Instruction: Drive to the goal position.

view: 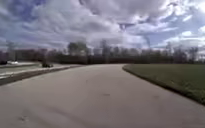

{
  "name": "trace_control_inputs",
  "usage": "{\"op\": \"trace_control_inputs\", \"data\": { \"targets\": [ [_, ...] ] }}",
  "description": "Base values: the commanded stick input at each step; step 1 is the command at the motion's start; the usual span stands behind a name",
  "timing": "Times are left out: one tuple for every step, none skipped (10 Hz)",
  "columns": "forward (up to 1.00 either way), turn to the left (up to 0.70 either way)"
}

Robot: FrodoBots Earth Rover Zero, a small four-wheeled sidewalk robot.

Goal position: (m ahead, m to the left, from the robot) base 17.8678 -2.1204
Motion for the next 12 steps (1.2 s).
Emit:
{"op": "trace_control_inputs", "data": {
  "targets": [
    [1.00, 0.00],
    [1.00, 0.00],
    [1.00, 0.00],
    [1.00, 0.00],
    [1.00, 0.00],
    [1.00, 0.00],
    [1.00, 0.00],
    [1.00, 0.00],
    [1.00, 0.00],
    [1.00, 0.00],
    [1.00, 0.00],
    [1.00, -0.08]
  ]
}}
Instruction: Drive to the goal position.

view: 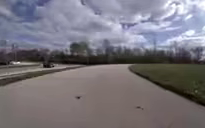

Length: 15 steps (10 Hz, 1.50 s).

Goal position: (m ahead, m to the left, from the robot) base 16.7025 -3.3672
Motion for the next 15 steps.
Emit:
{"op": "trace_control_inputs", "data": {
  "targets": [
    [1.00, -0.20],
    [1.00, -0.31],
    [1.00, -0.38],
    [1.00, -0.39],
    [1.00, -0.39],
    [1.00, -0.38],
    [1.00, -0.27],
    [1.00, 0.00],
    [1.00, 0.00],
    [1.00, 0.00],
    [1.00, 0.00],
    [1.00, 0.00],
    [1.00, 0.00],
    [1.00, 0.00],
    [1.00, 0.00]
  ]
}}
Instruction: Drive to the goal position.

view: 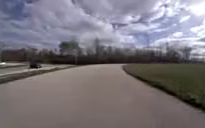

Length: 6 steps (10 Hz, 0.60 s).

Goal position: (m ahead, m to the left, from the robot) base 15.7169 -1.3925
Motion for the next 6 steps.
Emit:
{"op": "trace_control_inputs", "data": {
  "targets": [
    [1.00, 0.00],
    [1.00, 0.00],
    [1.00, 0.00],
    [1.00, 0.00],
    [1.00, 0.00],
    [1.00, 0.00]
  ]
}}
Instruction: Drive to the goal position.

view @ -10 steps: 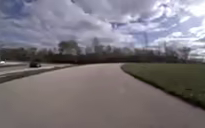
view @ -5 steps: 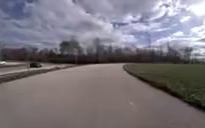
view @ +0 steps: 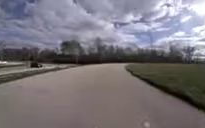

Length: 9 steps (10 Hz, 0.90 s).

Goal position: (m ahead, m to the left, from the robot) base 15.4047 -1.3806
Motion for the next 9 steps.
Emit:
{"op": "trace_control_inputs", "data": {
  "targets": [
    [1.00, 0.00],
    [1.00, 0.00],
    [1.00, 0.00],
    [1.00, 0.00],
    [1.00, 0.00],
    [1.00, 0.00],
    [1.00, 0.00],
    [1.00, -0.07],
    [1.00, -0.15]
  ]
}}
